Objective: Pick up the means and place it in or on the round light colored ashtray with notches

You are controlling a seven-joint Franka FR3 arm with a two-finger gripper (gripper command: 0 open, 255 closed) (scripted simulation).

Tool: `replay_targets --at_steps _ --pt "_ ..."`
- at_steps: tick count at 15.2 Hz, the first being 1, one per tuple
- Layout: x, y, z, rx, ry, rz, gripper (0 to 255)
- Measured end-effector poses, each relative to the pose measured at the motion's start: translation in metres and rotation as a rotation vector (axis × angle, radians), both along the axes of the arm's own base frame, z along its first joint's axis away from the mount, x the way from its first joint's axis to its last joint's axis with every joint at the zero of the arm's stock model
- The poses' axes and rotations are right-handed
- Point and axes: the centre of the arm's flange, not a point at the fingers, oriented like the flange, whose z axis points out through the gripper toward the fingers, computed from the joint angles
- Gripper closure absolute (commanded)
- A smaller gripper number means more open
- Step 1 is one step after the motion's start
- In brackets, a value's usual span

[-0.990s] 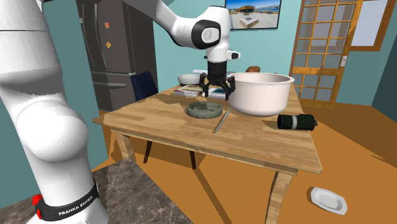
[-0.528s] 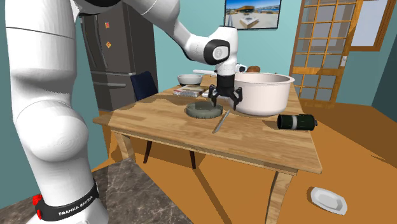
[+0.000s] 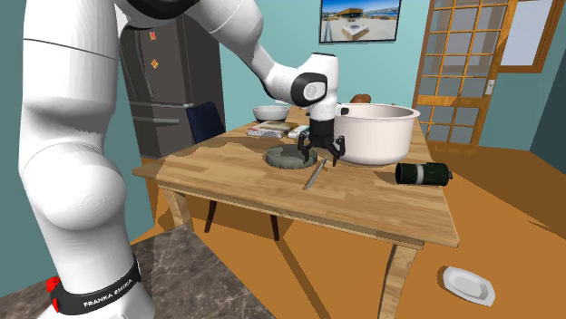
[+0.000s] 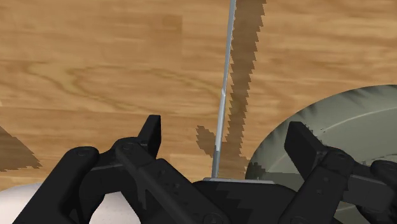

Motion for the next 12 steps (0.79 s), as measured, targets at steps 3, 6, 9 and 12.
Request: replay_targets --at_steps 3,6,9,12 --pt "0.0002 -0.0005 -0.0014 0.0 0.0 0.0 0" --pt "0.0002 -0.0005 -0.0015 0.0 0.0 0.0 255" --pt "0.0002 -0.0005 -0.0015 0.0 0.0 0.0 255" --pt "0.0002 -0.0003 -0.0014 0.0 -0.001 0.0 255"
